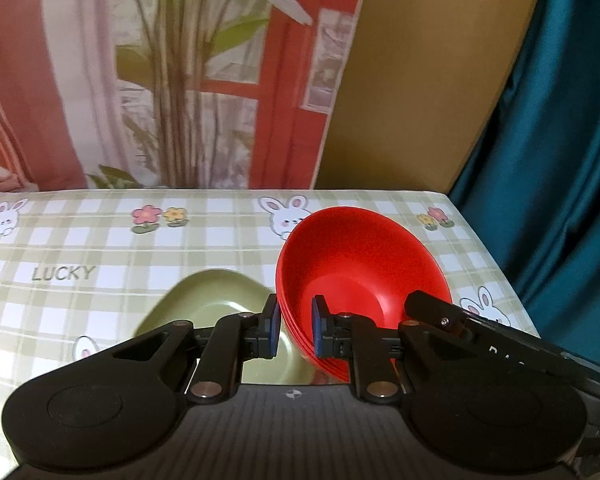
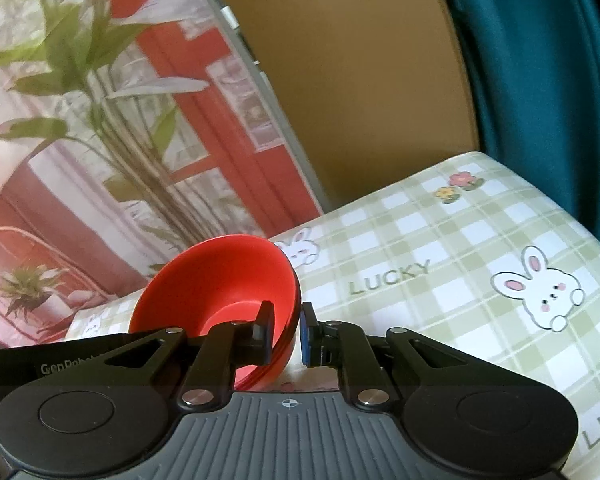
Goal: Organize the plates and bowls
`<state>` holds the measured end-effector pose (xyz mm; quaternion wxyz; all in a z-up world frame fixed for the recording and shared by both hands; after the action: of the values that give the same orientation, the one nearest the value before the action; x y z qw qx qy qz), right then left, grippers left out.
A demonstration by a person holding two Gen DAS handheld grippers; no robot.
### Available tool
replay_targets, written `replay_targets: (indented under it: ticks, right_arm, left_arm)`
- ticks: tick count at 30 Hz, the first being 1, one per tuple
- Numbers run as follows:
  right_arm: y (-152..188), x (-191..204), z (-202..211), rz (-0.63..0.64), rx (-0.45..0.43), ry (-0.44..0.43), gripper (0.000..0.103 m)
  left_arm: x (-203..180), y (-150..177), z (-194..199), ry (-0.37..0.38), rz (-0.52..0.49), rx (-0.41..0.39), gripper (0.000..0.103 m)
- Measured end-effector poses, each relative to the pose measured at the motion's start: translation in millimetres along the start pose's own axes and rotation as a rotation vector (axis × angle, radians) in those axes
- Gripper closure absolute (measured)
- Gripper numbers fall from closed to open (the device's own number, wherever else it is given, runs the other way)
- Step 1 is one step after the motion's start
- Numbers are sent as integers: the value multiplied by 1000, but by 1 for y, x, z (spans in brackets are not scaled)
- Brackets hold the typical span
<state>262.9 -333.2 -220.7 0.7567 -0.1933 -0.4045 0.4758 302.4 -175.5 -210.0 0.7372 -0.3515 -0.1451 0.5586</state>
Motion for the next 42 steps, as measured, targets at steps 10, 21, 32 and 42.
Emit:
replay_targets:
  ticks: [10, 21, 32, 42]
  right_arm:
    - [13, 53, -9, 40, 37, -42, 91]
    - [34, 100, -37, 101, 107, -62, 90]
    - [45, 92, -56, 119, 150, -16, 90]
    - [52, 77, -65, 111, 171, 5, 90]
  left_arm:
    - [54, -4, 23, 4, 64, -16, 86]
    - [103, 4, 17, 5, 98, 23, 86]
    - [103, 21, -7, 32, 92, 80, 86]
    - [98, 27, -21, 38, 66, 102, 86]
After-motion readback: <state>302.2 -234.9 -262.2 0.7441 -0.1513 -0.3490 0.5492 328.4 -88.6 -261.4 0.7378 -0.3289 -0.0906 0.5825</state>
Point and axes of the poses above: each gripper's, at about its wrist camera, not at the fingertips, and z roughly against the way its jaws point, x to its left, y to its underside, the point moved 8 cm from there along -z, roughly the way its jaws point, and after that the axes turned 2 degrees about x, right-handed, at the moved point
